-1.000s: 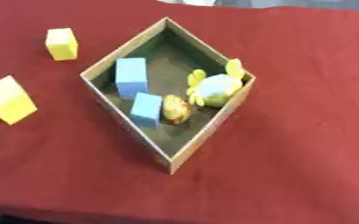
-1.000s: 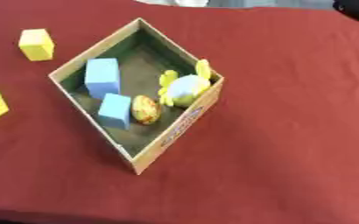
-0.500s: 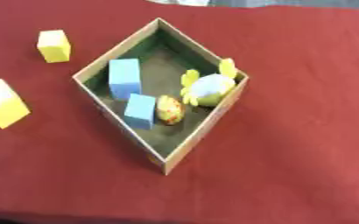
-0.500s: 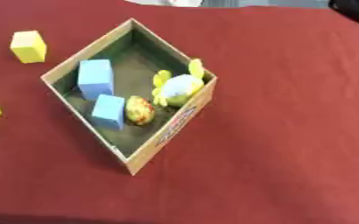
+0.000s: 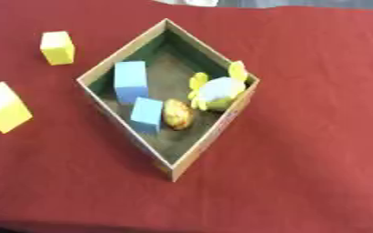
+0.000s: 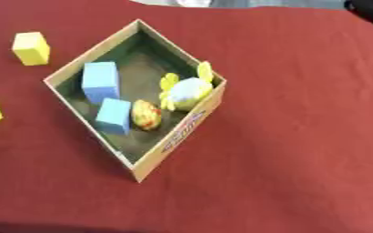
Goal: Pick up objects on the table and place them in the box.
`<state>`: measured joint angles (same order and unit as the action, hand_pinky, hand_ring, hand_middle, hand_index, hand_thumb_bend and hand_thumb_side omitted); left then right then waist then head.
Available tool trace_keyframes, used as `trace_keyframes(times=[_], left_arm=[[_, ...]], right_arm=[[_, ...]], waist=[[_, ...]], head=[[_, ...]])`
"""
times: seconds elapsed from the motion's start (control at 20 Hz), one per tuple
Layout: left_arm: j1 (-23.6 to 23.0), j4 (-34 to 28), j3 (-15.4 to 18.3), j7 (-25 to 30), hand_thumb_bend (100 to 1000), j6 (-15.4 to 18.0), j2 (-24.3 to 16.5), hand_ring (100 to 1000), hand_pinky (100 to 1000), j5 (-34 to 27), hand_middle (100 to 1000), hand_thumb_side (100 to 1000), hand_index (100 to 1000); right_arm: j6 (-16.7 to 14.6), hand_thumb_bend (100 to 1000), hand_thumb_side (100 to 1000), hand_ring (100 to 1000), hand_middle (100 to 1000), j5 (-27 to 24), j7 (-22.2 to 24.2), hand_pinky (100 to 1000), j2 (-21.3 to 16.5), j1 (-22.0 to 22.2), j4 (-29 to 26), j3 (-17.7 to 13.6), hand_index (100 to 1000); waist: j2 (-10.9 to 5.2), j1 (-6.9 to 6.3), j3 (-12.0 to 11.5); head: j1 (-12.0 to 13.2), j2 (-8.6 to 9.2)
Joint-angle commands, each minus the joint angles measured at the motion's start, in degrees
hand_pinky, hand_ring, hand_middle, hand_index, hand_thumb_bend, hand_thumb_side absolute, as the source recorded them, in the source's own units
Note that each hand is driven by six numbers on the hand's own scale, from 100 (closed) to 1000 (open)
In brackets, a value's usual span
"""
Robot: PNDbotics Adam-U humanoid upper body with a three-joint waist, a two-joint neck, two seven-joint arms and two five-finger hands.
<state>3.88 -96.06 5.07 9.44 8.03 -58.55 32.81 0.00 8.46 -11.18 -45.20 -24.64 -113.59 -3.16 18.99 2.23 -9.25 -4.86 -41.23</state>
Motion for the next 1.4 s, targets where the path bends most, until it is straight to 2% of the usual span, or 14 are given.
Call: trace_keyframes(times=[0.05,0.35,0.5,0.85,1.4], left_arm=[[1.1,0.8,-0.9,0.1,590,-3.8,-3.4,885,934,-2.3,806,592,902],[4.2,1.6,-4.3,4.6,633,-6.9,-4.8,894,950,-7.1,798,665,904],[5.8,2.0,-5.3,6.7,665,-7.7,-5.1,899,952,-6.8,799,680,906],[10.5,6.9,-7.9,9.3,668,-10.2,-4.6,900,952,-5.0,797,665,904],[16.6,11.1,-12.2,13.2,658,-9.4,-0.7,894,953,-5.3,791,675,899]], right_arm=[[0.1,100,338,826,667,-0.1,-0.2,867,-1.1,-0.3,-1.0,-0.7,835],[0.5,100,351,823,664,-0.3,0.0,867,-0.7,-0.4,-1.0,-0.5,832],[0.6,100,359,822,662,-0.4,-0.1,867,-0.5,-0.4,-1.0,-0.4,831],[0.7,100,372,820,660,-0.6,0.0,867,-0.1,-0.4,-1.0,-0.3,829],[0.8,100,398,818,658,-1.1,0.0,867,0.8,-0.4,-1.0,-0.2,827]], waist=[[-1.69,-1.12,0.1],[-1.68,-1.63,0.6],[-1.66,-1.88,0.8],[-1.66,-2.18,1.5],[-1.43,-2.28,2.1]], head=[[0.4,0.53],[0.9,0.55],[1.0,0.48],[1.5,0.31],[2.1,0.38]])
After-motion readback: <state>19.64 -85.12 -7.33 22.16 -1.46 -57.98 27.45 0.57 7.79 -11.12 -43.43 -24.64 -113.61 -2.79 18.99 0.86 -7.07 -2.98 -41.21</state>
